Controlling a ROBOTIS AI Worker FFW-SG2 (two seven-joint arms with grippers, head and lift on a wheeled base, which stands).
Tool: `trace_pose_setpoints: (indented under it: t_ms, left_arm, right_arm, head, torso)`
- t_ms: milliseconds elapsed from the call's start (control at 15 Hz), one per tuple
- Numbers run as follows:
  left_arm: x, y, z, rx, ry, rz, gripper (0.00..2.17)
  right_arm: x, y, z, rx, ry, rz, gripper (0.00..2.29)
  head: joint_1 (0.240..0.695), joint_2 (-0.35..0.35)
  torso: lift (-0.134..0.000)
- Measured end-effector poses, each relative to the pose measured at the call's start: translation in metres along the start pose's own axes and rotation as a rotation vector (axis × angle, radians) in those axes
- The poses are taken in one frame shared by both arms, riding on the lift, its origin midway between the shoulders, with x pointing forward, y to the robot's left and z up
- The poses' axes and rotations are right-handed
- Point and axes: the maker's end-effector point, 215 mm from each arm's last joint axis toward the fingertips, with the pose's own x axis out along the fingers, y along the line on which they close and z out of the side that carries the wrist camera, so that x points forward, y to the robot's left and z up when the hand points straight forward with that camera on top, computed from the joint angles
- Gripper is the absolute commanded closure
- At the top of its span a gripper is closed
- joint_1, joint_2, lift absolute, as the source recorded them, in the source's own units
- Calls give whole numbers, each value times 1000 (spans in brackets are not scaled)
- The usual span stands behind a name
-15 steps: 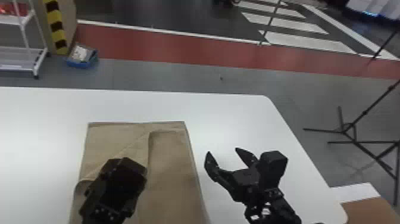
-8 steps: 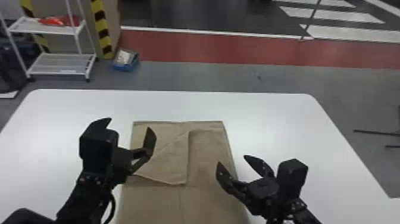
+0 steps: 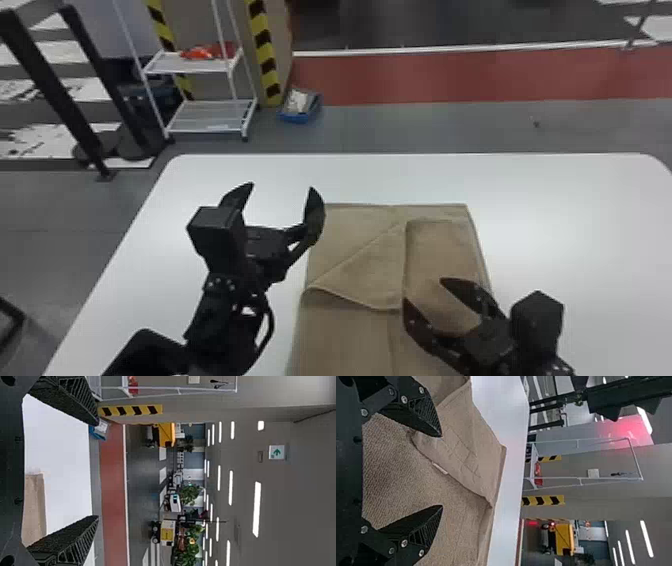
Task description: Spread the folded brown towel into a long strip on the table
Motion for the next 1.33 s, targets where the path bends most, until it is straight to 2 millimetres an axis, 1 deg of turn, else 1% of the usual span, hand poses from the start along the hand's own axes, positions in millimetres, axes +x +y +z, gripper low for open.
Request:
trace_pose_setpoints:
  t_ms: [133, 267, 400, 533, 600, 733, 800, 933, 1200, 1267, 1333]
  left_arm:
    - [0, 2, -2, 3, 0, 3, 43]
    - [1, 3, -4, 4, 2, 4, 43]
    - [1, 3, -7, 7, 7, 4, 43]
    - [1, 3, -10, 8, 12, 5, 43]
    - [1, 4, -12, 9, 15, 5, 43]
    - [1, 3, -13, 11, 17, 1, 43]
    - [2, 2, -13, 11, 17, -2, 43]
    - [3, 1, -14, 13, 19, -7, 43]
    - [4, 3, -21, 18, 30, -5, 43]
    - [4, 4, -22, 18, 32, -4, 43]
    - [4, 4, -23, 19, 33, -4, 43]
  right_arm:
    - [5, 10, -8, -32, 28, 33, 380]
    - [9, 17, -11, -60, 44, 50, 383]
    - [13, 19, -11, -73, 52, 55, 410]
    - [18, 21, -19, -69, 93, 59, 410]
    - [20, 23, -23, -68, 113, 63, 505]
    - [26, 31, -27, -72, 144, 76, 593]
    - [27, 35, -27, -74, 146, 81, 593]
    - [28, 40, -20, -78, 126, 89, 593]
    - [32, 42, -16, -85, 114, 81, 596]
    - [34, 43, -16, -88, 114, 80, 691]
    - [35, 42, -16, -92, 115, 77, 859]
  head:
    - [695, 134]
    - [695, 144]
    - [695, 151]
    - [695, 155]
    - [695, 157]
    - [695, 170]
    - [695, 173]
    - [695, 178]
    - [695, 186]
    - [695, 187]
    - [695, 189]
  torso:
    - [-113]
    - [-113]
    - [-113]
    - [-113]
    - [-113]
    - [-113]
    - [-113]
    - [-113]
    - [-113]
    - [-113]
    - [-113]
